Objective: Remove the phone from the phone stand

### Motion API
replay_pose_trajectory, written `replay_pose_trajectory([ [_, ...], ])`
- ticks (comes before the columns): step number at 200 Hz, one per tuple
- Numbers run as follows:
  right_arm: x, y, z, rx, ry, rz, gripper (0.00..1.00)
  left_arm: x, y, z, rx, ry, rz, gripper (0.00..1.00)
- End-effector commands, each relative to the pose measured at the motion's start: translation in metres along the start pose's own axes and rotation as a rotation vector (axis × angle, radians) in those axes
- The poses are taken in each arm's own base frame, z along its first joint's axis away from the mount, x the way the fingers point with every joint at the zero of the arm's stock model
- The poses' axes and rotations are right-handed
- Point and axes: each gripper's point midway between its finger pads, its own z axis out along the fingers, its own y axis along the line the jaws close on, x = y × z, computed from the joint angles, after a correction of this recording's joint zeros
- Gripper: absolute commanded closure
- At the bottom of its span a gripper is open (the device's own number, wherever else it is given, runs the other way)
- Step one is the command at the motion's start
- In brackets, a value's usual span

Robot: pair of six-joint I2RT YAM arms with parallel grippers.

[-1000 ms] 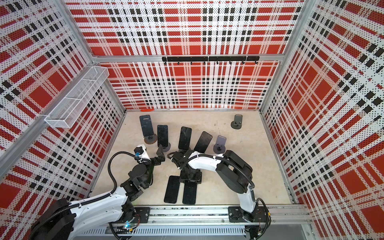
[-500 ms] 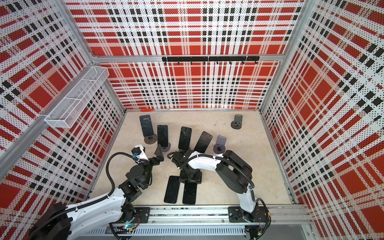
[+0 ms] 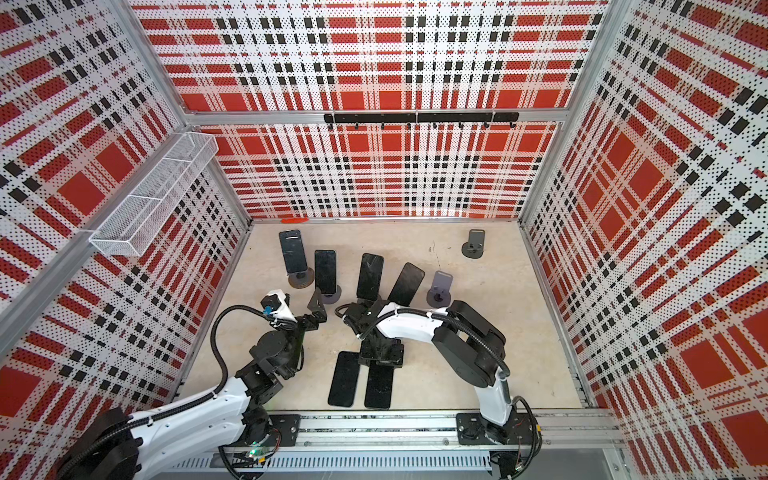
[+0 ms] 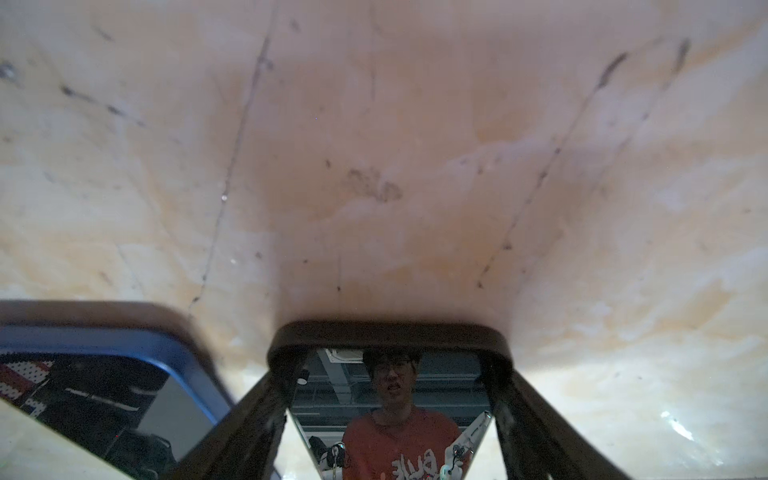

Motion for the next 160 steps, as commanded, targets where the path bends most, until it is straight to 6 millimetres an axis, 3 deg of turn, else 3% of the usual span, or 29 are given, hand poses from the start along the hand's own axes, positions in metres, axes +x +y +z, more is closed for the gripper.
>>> replay_pose_trajectory([
  [1, 0.010, 0.028, 0.041, -0.097, 0.065, 0.007, 0.22, 0.002, 0.003, 0.000, -0.002, 0.003, 0.002, 0.02],
  [75, 0.009, 0.034, 0.037, -0.083, 0.035, -0.018, 0.21, 0.002, 0.002, 0.000, 0.006, 0.003, -0.007, 0.02],
  [160, 0.002, 0.021, 0.037, 0.009, 0.000, -0.020, 0.21, 0.001, 0.002, -0.001, 0.007, 0.000, -0.008, 0.02],
])
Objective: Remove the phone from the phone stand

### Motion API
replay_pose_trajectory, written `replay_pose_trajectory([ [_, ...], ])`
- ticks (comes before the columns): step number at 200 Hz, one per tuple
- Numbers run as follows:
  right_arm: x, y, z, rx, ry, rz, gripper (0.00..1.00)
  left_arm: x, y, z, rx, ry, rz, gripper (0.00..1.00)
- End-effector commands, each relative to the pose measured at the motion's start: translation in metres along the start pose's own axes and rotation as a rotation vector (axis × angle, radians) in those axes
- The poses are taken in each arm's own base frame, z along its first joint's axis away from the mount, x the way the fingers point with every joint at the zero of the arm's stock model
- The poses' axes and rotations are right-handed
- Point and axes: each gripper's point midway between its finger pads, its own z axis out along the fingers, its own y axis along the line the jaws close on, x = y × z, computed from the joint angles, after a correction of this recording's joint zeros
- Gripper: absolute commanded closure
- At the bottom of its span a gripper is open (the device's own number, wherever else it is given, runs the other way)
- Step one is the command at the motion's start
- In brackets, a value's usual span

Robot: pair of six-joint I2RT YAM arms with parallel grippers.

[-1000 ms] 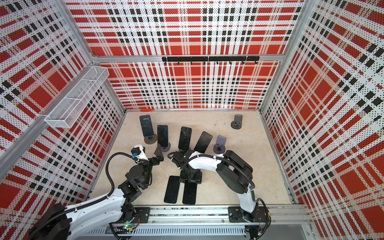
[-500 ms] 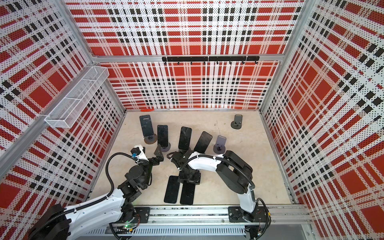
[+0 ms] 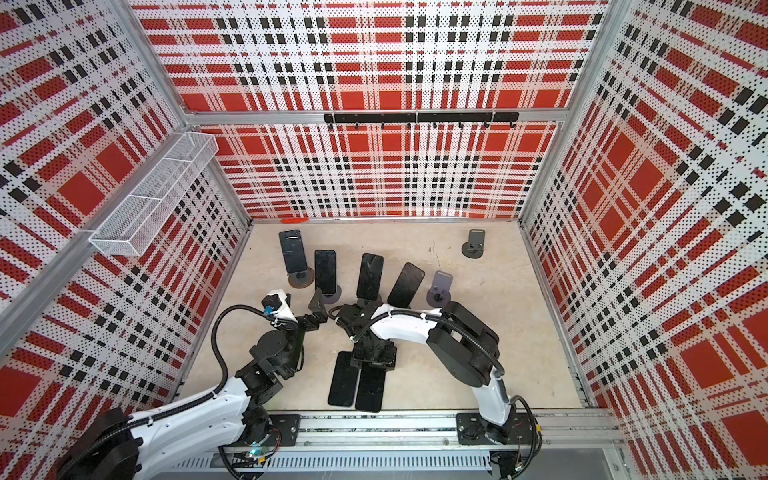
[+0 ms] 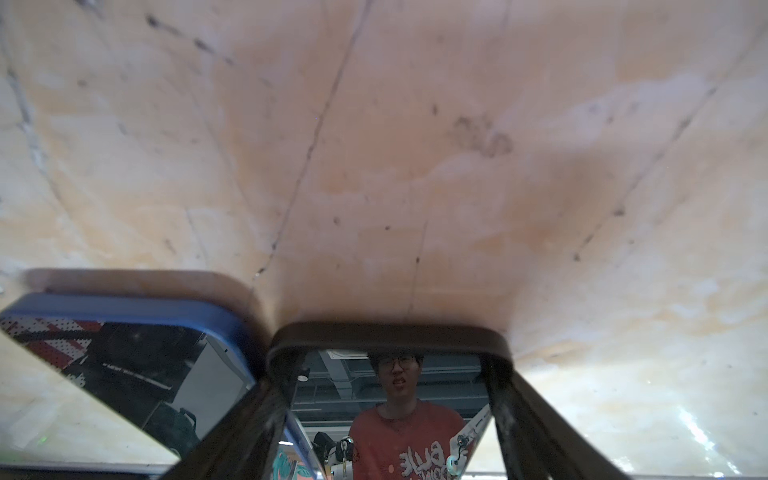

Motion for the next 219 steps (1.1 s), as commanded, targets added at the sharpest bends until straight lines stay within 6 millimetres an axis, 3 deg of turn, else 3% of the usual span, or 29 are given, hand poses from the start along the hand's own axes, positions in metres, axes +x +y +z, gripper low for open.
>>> replay_pose_trajectory([
  [1, -0.007, 0.000, 0.037, 0.032, -0.019, -0.013, 0.21, 0.000, 0.003, -0.001, -0.002, -0.006, -0.007, 0.02],
  [219, -0.027, -0.008, 0.019, 0.105, -0.118, -0.026, 0.20, 0.001, 0.003, -0.001, -0.001, 0.001, -0.005, 0.02],
])
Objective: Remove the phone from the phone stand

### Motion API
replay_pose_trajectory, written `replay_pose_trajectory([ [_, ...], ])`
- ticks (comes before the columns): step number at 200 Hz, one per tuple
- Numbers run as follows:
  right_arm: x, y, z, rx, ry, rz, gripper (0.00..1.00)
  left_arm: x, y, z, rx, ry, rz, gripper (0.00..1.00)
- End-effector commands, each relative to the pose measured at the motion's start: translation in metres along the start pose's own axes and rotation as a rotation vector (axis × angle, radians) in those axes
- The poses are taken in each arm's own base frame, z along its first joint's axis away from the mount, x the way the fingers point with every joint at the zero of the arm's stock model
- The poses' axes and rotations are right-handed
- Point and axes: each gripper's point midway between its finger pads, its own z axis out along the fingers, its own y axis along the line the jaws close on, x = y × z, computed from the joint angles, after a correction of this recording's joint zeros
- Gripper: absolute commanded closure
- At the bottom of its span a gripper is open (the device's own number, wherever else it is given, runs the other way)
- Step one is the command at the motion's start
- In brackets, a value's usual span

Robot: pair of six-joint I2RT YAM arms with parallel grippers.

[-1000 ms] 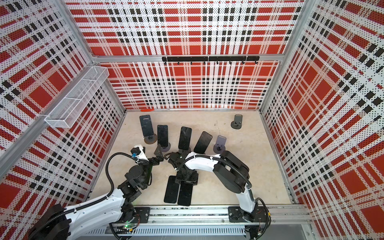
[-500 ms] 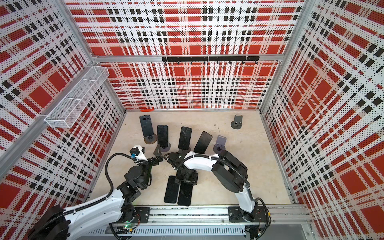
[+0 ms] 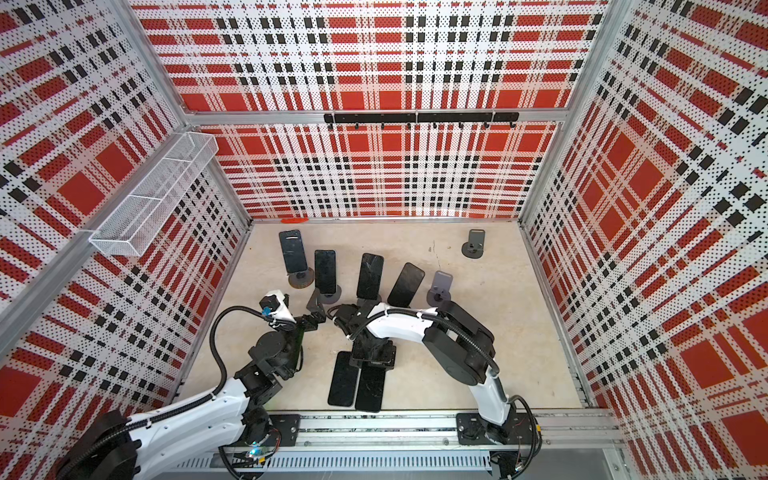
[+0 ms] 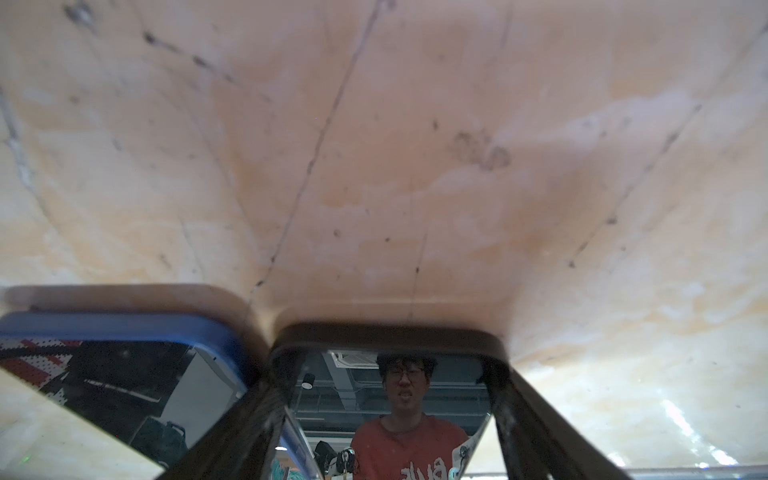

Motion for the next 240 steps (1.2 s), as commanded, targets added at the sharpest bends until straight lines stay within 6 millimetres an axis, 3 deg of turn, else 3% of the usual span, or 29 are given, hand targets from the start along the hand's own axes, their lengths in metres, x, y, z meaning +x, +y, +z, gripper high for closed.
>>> replay_pose_trajectory([
  [1, -0.020, -0.005, 0.020, 0.063, -0.096, -0.019, 0.20, 0.003, 0.001, 0.001, 0.002, 0.007, 0.001, 0.02],
  [69, -0.022, -0.004, 0.019, 0.085, -0.096, -0.038, 0.19, 0.002, 0.004, 0.000, -0.011, 0.002, 0.001, 0.02],
  [124, -0.029, -0.006, -0.007, 0.079, -0.166, -0.020, 0.19, 0.003, 0.004, 0.001, -0.016, 0.005, 0.015, 0.02],
  [160, -0.038, -0.002, -0.045, 0.033, -0.285, 0.004, 0.05, 0.006, 0.007, 0.003, -0.040, 0.010, 0.032, 0.02],
  [210, -0.055, -0.006, -0.119, -0.063, -0.506, 0.065, 0.06, 0.003, 0.014, 0.002, -0.071, -0.007, 0.024, 0.02],
  [240, -0.071, -0.045, -0.172, -0.043, -0.722, 0.223, 0.07, 0.004, 0.013, 0.003, -0.074, -0.003, 0.015, 0.02],
])
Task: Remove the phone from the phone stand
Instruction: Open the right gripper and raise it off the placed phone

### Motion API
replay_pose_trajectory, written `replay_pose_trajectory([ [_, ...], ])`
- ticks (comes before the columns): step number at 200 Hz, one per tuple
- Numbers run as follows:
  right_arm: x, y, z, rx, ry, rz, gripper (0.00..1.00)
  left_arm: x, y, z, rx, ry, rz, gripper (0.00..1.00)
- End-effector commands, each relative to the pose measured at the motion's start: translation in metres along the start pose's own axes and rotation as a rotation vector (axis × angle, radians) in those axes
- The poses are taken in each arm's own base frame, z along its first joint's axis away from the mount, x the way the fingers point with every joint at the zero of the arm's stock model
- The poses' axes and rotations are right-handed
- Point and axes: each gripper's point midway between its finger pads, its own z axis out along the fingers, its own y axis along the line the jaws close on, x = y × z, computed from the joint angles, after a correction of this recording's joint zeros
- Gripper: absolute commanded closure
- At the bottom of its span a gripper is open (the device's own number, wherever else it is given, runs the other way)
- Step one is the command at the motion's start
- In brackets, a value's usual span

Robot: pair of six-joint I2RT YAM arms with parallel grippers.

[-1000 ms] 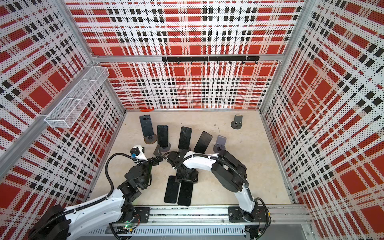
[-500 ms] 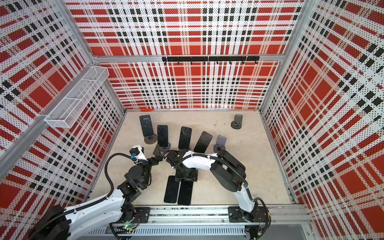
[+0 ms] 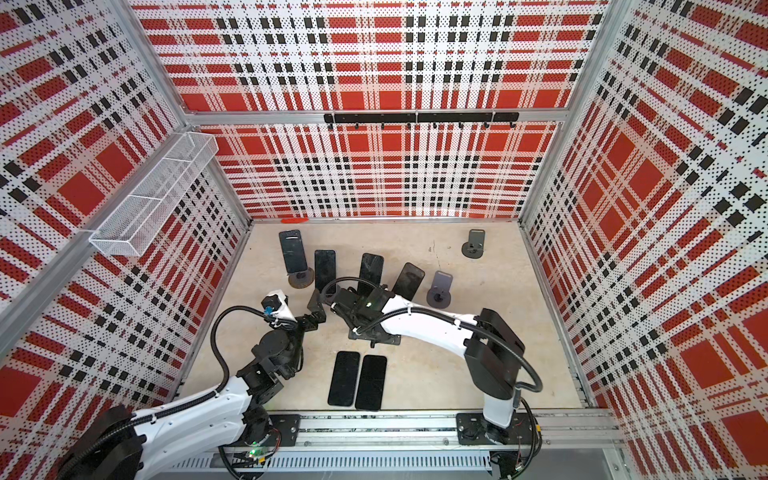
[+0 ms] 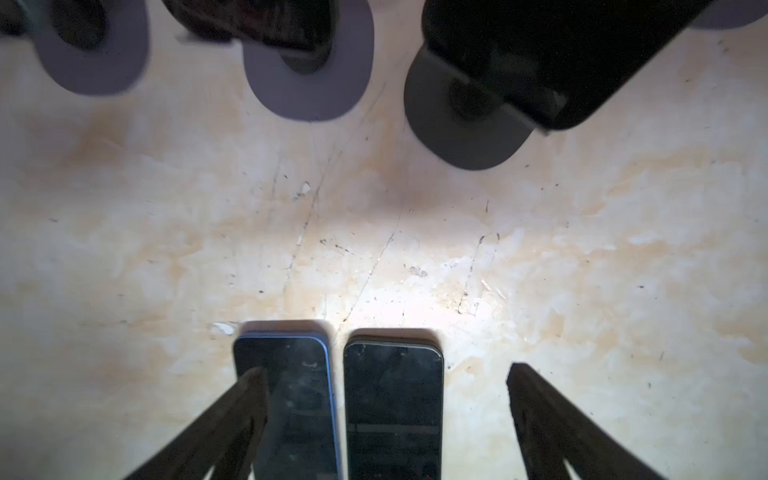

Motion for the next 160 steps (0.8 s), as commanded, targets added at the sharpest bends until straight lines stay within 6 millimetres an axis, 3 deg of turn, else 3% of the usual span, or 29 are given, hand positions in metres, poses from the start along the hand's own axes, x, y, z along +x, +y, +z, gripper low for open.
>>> replay_pose_trajectory([
  [1, -0.042, -0.032, -0.039, 0.062, -0.229, 0.129, 0.07, -0.003, 0.004, 0.001, -0.024, -0.014, -0.012, 0.02],
  [23, -0.073, -0.055, -0.060, 0.045, -0.318, 0.213, 0.08, -0.007, 0.003, 0.004, -0.034, -0.020, -0.036, 0.02],
  [76, -0.132, -0.107, -0.063, 0.069, -0.386, 0.278, 0.00, -0.023, 0.022, 0.002, 0.016, -0.099, -0.296, 0.02],
  [110, -0.153, -0.152, -0.082, 0.215, -0.515, 0.269, 0.00, -0.020, 0.030, 0.003, -0.084, -0.086, -0.159, 0.02],
  [126, -0.159, -0.169, -0.081, 0.218, -0.512, 0.277, 0.00, -0.019, 0.028, 0.001, -0.116, -0.082, -0.085, 0.02],
  [139, -0.165, -0.175, -0.076, 0.183, -0.532, 0.224, 0.00, -0.017, 0.022, 0.002, -0.111, -0.073, -0.060, 0.02],
  [153, -0.171, -0.161, -0.071, 0.108, -0.596, 0.041, 0.00, -0.014, 0.020, 0.003, -0.110, -0.064, -0.056, 0.02],
  [160, -0.171, -0.166, -0.069, 0.117, -0.618, 0.011, 0.00, -0.013, 0.019, 0.004, -0.109, -0.060, -0.056, 0.02],
])
